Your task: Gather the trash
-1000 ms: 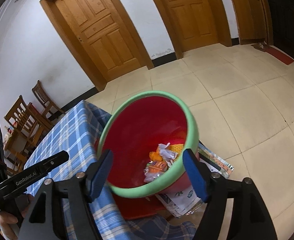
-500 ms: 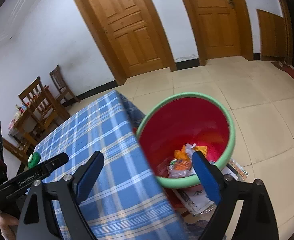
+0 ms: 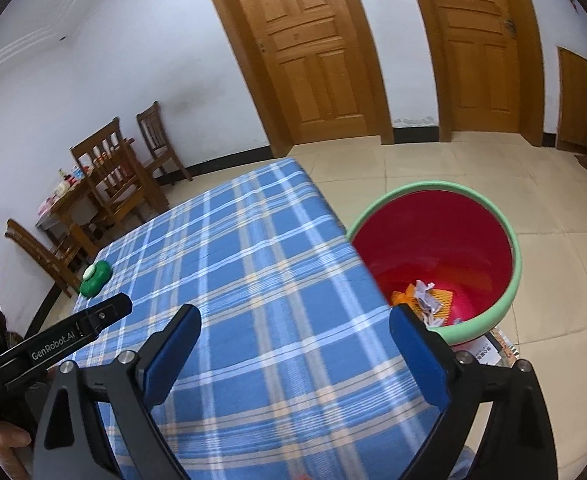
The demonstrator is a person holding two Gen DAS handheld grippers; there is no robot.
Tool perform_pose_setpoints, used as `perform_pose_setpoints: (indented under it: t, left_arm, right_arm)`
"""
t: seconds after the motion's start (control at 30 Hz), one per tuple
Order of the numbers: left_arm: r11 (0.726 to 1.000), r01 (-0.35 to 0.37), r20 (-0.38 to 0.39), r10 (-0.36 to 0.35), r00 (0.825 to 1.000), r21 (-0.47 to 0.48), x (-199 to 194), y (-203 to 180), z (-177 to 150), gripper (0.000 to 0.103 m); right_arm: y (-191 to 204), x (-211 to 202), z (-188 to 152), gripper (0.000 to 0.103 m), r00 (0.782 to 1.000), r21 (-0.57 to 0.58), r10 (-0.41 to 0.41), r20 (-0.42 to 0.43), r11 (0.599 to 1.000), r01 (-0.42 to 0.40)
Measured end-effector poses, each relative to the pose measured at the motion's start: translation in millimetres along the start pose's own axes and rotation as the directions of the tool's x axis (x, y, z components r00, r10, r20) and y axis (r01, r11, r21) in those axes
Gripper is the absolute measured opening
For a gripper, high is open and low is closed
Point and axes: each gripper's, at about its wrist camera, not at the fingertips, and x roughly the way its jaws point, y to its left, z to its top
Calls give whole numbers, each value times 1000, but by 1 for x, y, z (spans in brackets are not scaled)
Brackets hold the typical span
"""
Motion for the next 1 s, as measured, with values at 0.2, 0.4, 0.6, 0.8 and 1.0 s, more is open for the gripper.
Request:
perform_pose_setpoints:
  t: [0.2,0.4,0.6,0.8,1.0]
  left_arm:
    - [998,-66,35,66,997,-12,-18,20,-10,82]
    - [996,-88,32,89,995,-27,-26,31,-15,82]
    - [993,-115,46,116,992,-28,-32,34,-18,82]
    - [989,-148,58,149,987,-21,-34,33,-19,82]
    - [988,-152,58,153,986,-26,-33,33,-19,82]
  right_arm:
    - [18,-4,-10,97,1000,-34,9,8,999,-9]
    - [31,-8,-16,103,1000,-51,24,20,998,-23]
    - [37,-9,-19,103,999,-62,29,20,998,-28]
    - [36,-9,-20,103,999,-59,28,18,998,-27]
    - [33,-7,-23,103,1000,-49,21,8,999,-20]
